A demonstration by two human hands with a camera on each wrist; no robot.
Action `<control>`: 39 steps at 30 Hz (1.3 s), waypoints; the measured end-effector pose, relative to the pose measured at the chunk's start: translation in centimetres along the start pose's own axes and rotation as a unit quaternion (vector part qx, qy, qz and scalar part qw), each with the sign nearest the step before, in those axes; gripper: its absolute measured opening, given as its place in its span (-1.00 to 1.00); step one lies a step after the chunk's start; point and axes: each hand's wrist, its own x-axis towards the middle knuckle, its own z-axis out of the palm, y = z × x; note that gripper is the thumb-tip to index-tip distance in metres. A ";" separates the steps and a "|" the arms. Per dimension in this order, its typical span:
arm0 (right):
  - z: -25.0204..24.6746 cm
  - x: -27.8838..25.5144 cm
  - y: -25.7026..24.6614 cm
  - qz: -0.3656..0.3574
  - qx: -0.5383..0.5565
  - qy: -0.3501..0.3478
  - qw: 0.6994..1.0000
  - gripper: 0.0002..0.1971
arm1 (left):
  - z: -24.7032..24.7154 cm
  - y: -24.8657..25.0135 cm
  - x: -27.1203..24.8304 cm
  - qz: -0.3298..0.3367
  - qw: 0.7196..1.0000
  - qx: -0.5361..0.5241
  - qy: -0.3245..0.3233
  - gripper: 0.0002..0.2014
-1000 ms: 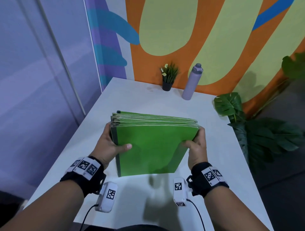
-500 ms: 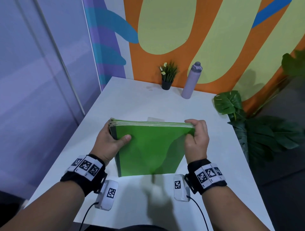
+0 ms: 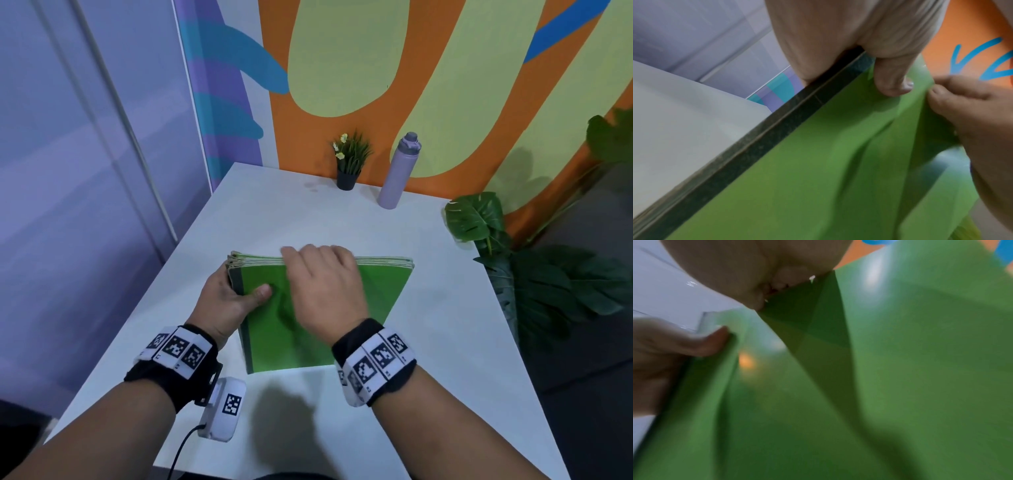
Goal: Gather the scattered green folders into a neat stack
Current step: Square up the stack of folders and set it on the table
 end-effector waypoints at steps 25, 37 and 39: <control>7.2 -13.1 7.0 0.444 0.421 -0.041 0.790 -0.88 | -0.2 -7.8 -3.1 -0.172 0.969 0.175 0.029 -0.54; 5.6 -9.7 8.8 0.476 0.463 -0.040 0.746 -0.70 | 0.2 -5.6 -1.2 -0.126 0.982 0.105 0.091 -0.71; 4.6 -9.2 8.9 0.477 0.497 -0.064 0.723 -0.78 | -0.2 -5.1 -0.6 -0.146 0.981 0.061 0.110 -0.72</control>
